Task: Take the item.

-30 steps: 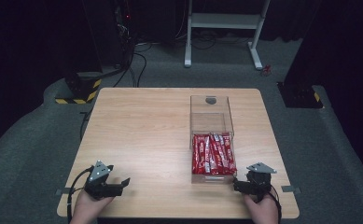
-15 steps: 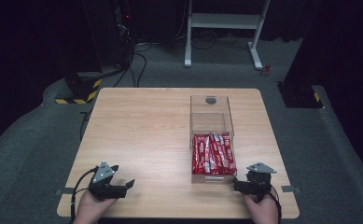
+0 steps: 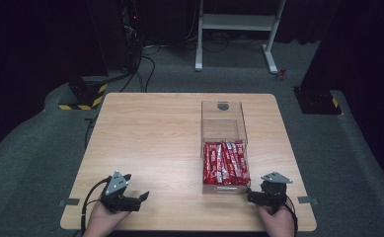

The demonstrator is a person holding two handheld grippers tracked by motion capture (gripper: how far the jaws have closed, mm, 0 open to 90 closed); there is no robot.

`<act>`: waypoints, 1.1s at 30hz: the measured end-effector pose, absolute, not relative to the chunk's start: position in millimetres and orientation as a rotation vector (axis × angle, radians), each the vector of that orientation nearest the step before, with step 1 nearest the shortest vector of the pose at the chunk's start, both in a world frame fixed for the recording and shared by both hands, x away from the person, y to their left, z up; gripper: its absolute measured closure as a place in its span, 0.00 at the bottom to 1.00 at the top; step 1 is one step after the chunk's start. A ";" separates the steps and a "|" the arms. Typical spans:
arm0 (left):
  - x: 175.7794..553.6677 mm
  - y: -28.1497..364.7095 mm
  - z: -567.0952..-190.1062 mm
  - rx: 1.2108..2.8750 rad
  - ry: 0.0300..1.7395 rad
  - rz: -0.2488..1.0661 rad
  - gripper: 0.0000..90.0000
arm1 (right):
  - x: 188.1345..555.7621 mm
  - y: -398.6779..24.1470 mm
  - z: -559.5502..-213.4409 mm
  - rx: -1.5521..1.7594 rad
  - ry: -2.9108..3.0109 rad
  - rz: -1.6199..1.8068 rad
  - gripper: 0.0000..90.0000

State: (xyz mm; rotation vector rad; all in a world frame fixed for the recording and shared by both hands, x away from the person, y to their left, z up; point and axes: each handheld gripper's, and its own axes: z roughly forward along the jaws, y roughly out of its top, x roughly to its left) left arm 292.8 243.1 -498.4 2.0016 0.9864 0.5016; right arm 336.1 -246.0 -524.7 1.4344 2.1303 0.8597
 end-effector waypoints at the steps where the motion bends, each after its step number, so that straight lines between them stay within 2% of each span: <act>1: 292.8 243.1 -498.4 2.002 0.986 0.502 0.08 | 336.1 -246.0 -524.7 1.434 2.130 0.860 0.10; 16: 292.0 238.8 -494.8 1.965 0.973 0.501 0.08 | 336.0 -246.0 -524.6 1.434 2.131 0.861 0.10; 33: 297.2 210.8 -490.4 1.978 0.901 0.478 0.09 | 336.0 -246.0 -524.7 1.433 2.130 0.862 0.10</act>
